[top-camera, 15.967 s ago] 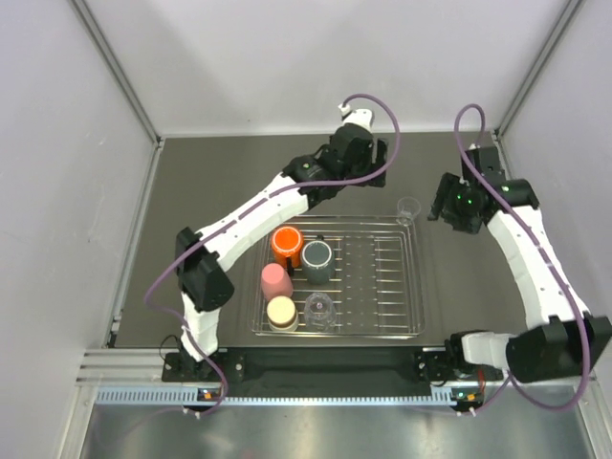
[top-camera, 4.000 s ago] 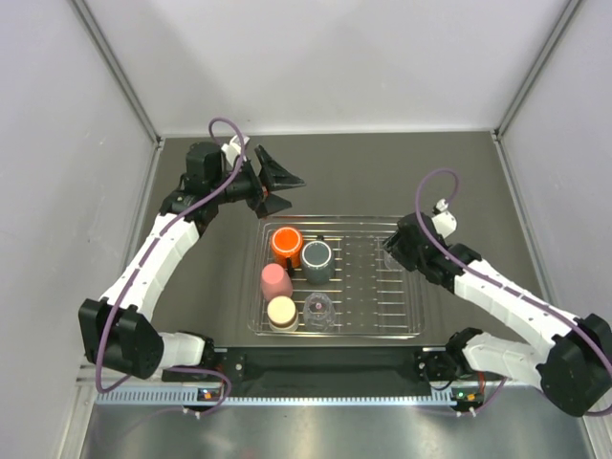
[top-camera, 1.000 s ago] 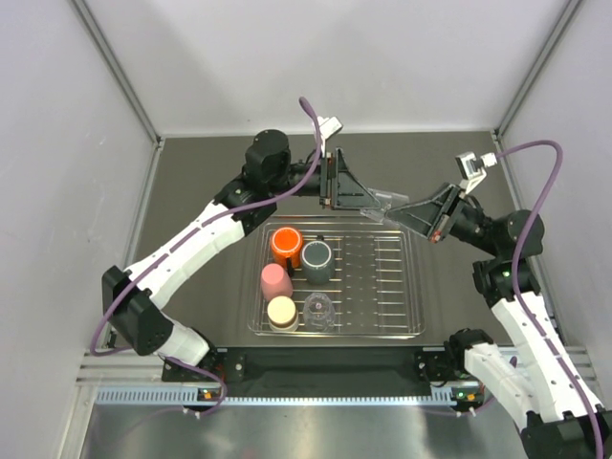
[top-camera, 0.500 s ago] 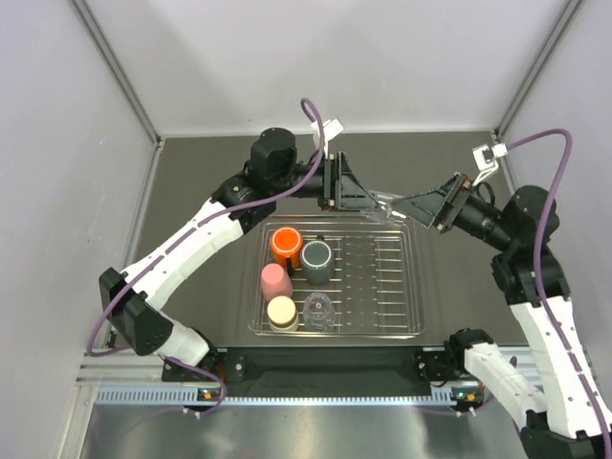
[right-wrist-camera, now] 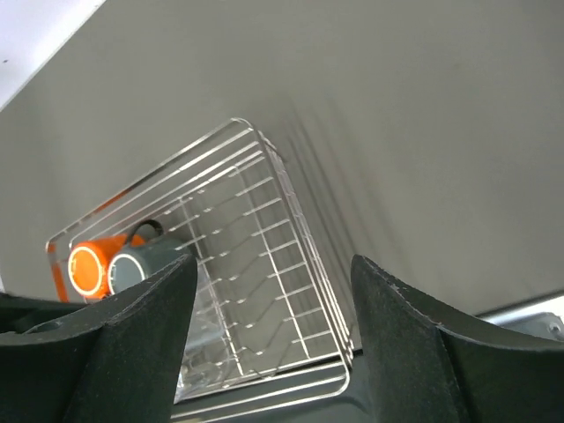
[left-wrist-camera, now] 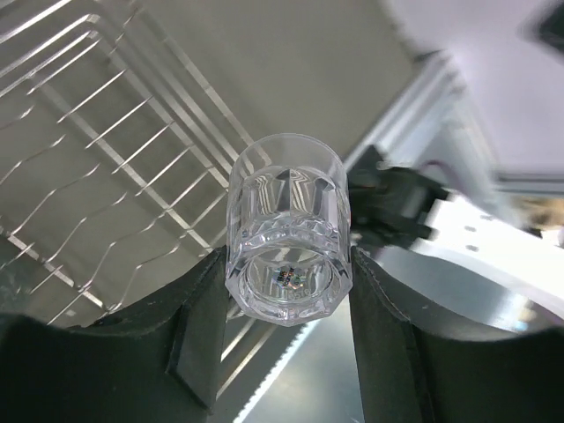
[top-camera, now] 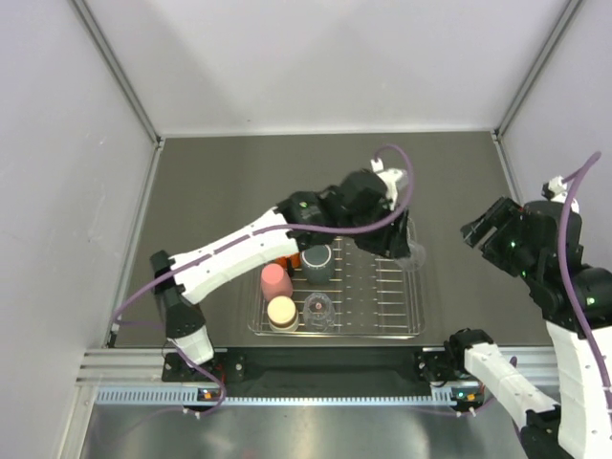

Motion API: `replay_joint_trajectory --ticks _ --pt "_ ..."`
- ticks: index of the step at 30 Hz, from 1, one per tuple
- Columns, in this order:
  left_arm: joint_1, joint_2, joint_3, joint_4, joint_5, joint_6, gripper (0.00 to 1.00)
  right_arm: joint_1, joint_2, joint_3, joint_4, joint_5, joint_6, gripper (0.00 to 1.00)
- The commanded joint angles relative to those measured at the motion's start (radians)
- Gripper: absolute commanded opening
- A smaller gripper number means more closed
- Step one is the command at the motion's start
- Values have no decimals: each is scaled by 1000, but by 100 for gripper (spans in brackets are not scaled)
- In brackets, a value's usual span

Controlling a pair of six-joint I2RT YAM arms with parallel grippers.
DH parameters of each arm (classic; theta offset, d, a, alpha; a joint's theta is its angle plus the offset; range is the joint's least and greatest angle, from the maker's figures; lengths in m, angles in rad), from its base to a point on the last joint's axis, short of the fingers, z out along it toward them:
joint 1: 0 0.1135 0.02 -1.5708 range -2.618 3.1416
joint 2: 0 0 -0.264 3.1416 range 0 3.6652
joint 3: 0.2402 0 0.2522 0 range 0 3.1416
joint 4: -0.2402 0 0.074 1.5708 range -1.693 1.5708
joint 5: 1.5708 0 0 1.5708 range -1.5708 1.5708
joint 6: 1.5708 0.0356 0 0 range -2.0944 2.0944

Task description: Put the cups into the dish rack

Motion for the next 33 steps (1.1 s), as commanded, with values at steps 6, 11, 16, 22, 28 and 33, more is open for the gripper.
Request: replay_joint_trajectory --ticks 6,11,16,22,28,33 --pt "-115 153 62 -153 -327 21 0 -11 -134 -10 -237 144 63 70" --pt "-161 274 159 -248 -454 27 0 -10 -153 -17 -237 146 46 70" --pt "-185 383 300 -325 -450 35 0 -10 -190 -88 -236 102 75 70" --pt "-185 429 326 -358 -435 32 0 -8 -190 -62 -236 125 63 70" --pt "-185 464 337 -357 -392 30 0 -8 -190 -60 -236 128 61 70" --pt "-185 504 360 -386 -404 27 0 -7 -188 -60 -236 126 52 71"
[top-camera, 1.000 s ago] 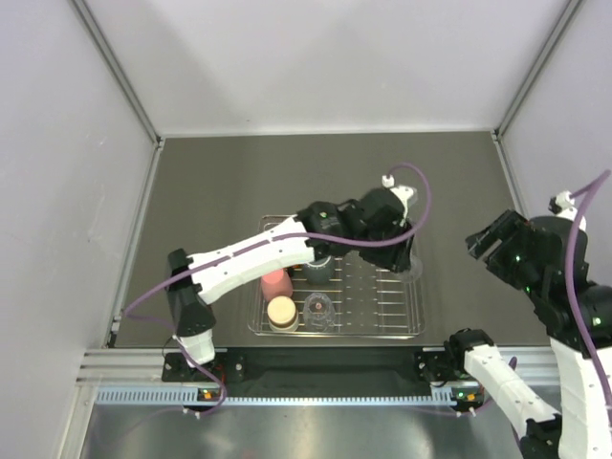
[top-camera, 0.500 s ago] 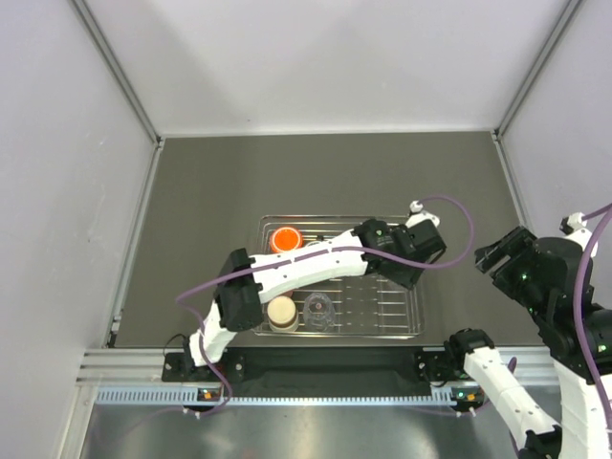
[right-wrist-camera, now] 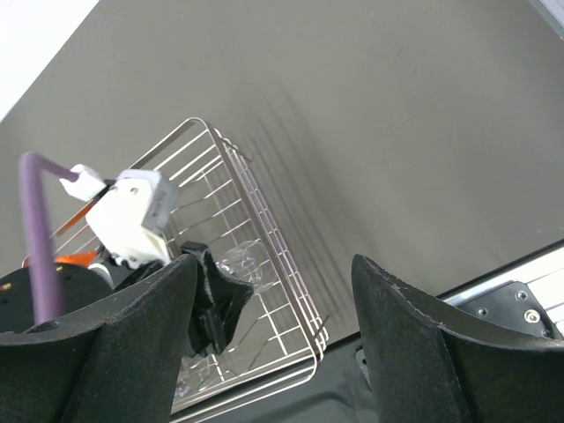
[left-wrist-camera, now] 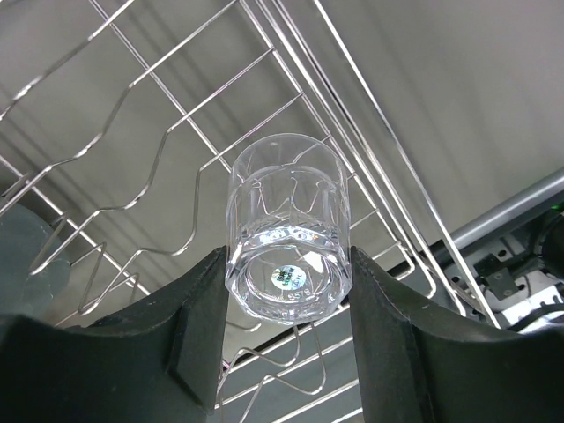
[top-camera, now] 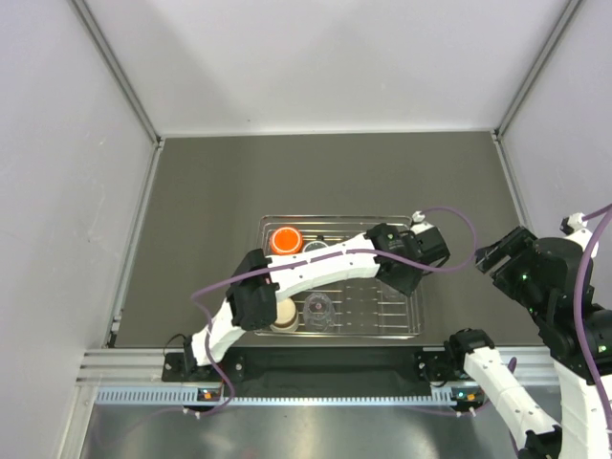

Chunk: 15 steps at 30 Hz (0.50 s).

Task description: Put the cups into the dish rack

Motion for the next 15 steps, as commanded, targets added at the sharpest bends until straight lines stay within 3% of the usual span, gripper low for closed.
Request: replay_joint_trajectory --ticks 1,15 --pt "-1 23 59 -40 -12 4 0 -8 -5 33 -138 20 -8 71" --pt "28 61 79 -45 -18 31 0 -5 -12 32 -140 49 -21 71"
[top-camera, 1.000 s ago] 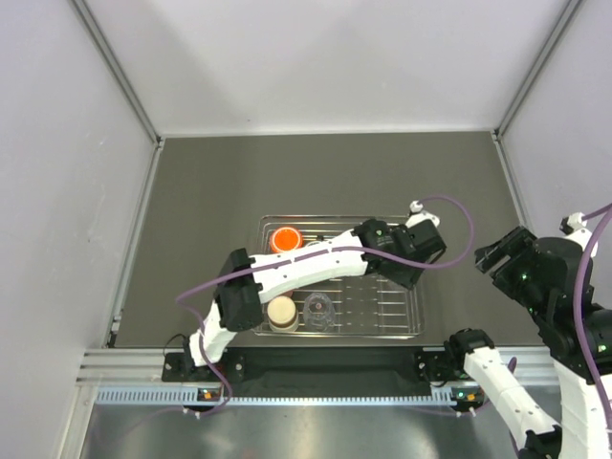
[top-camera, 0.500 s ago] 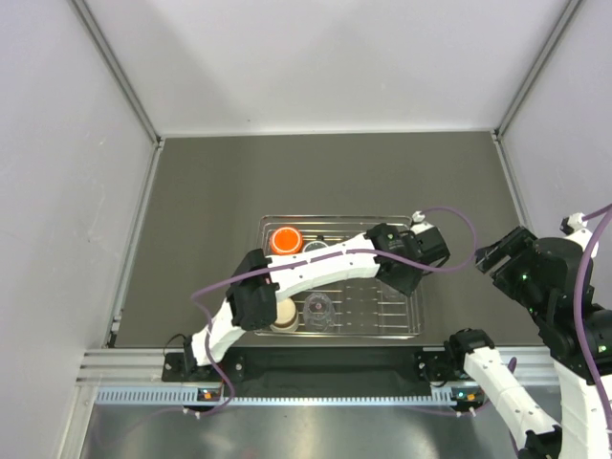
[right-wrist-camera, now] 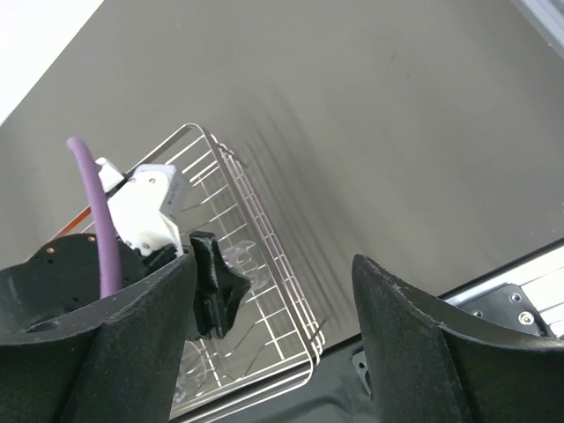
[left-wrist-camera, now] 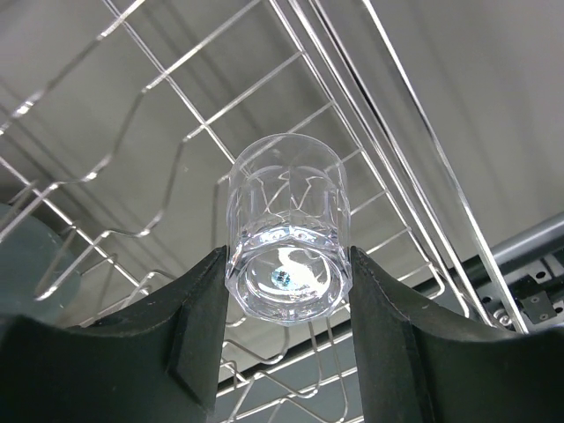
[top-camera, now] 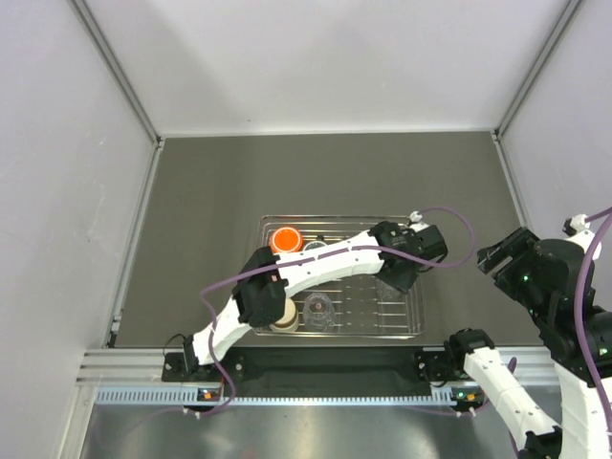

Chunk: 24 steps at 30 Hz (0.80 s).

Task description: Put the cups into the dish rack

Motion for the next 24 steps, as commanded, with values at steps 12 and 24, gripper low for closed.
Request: replay_joint_trajectory --ticks 12,24 --pt "36 23 61 -10 35 24 4 0 9 27 -138 60 -16 71" --pt "44 29 62 -10 42 25 47 4 14 13 -138 69 -11 71"
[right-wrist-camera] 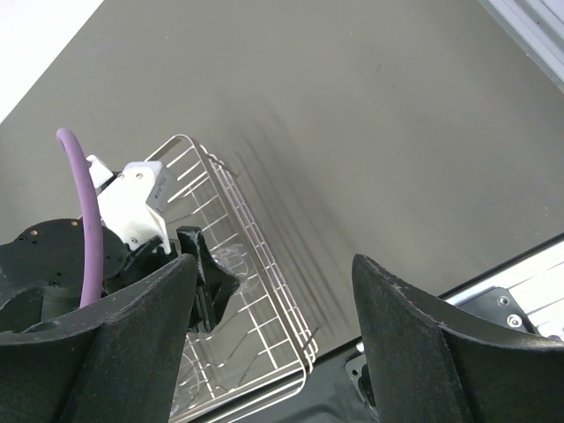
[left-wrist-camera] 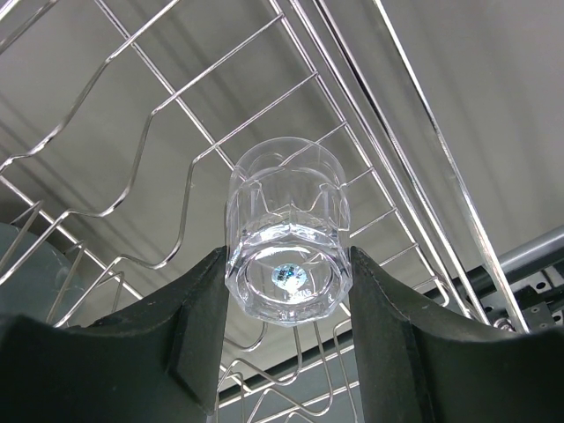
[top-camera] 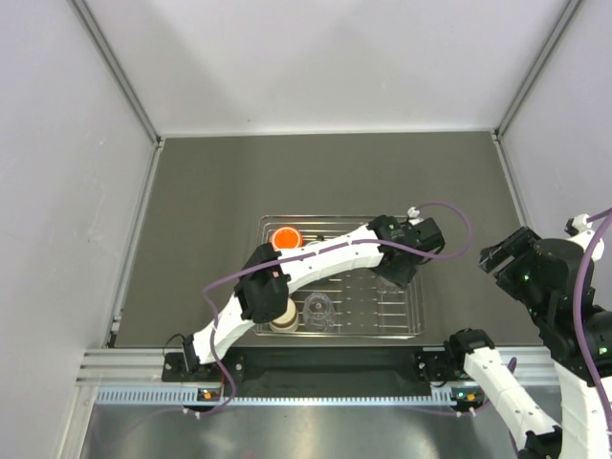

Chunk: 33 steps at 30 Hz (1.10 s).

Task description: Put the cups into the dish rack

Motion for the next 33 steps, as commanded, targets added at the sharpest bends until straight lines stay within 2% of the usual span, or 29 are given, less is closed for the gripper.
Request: replay_joint_trajectory --ticks 1,3,4,5,10,23,25,27,31,33 --pt "2 0 32 -12 -3 7 51 6 10 12 -138 28 -7 71" --pt "2 -5 34 -21 -21 4 60 7 13 9 -140 30 -5 71" --pt "3 -6 34 -23 -26 3 76 7 16 7 -137 27 -4 71" --pt "2 -11 34 -21 -29 4 80 7 17 7 -137 28 -2 71" --pt "3 -25 45 -20 -33 6 93 9 24 3 -135 28 -1 71" --pt "18 -130 77 -51 -55 13 94 7 47 4 -115 11 -44 71" --pt "18 -170 75 -51 -84 3 98 7 51 0 -103 -18 -93 74" --pt "18 -261 39 -31 -141 -20 98 7 54 -2 -60 -94 -183 77" --pt "20 -503 -180 106 -253 -73 99 7 56 -17 3 -234 -275 100" --pt "32 -655 -329 199 -289 -105 99 7 48 -54 32 -291 -297 100"
